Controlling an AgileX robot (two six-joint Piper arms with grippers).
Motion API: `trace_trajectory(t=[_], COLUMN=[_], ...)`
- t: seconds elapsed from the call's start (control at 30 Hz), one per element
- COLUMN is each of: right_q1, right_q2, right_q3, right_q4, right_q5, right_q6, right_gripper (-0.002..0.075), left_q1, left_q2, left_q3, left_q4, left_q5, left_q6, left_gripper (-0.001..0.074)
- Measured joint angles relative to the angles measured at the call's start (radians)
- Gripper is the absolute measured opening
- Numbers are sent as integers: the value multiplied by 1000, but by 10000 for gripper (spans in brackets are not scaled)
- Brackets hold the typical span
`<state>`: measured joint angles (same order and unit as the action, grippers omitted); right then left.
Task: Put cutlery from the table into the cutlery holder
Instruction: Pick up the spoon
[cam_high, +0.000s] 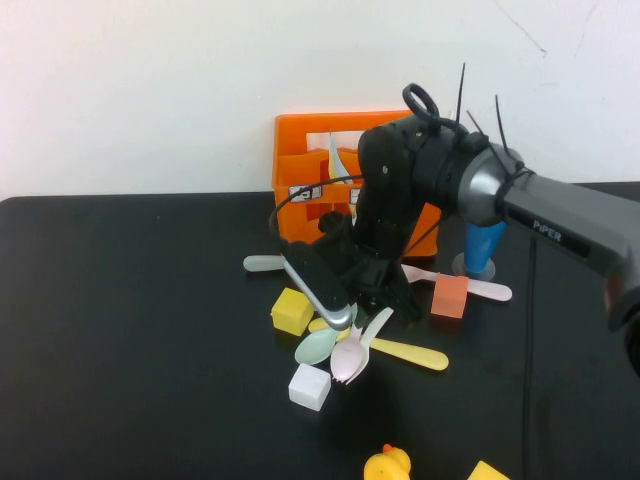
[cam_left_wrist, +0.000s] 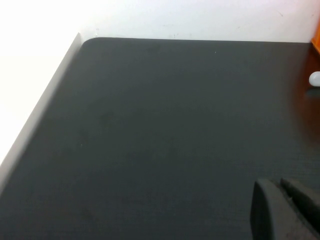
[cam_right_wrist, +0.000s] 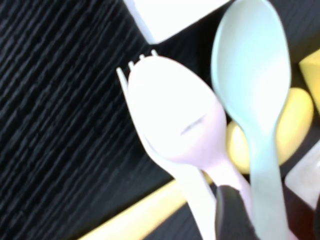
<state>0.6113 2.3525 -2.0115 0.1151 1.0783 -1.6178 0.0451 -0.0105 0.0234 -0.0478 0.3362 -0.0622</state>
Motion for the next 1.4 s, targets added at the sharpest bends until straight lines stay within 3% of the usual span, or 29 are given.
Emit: trace_trajectory(t=[0.6, 0.87, 1.4], right_q1=[0, 0, 0], right_q2=[51, 55, 55], right_q3=[-6, -11, -13], right_q4=[0, 0, 19], right_q5=[-64, -13, 49], right_q6=[14, 31, 99], right_gripper=[330, 158, 146], left_q1=[0, 0, 0], left_q2=[0, 0, 0], left_q3=[0, 0, 0], left_q4=[0, 0, 0], left_q5=[0, 0, 0], left_q6=[0, 0, -2], left_gripper=[-1, -1, -1])
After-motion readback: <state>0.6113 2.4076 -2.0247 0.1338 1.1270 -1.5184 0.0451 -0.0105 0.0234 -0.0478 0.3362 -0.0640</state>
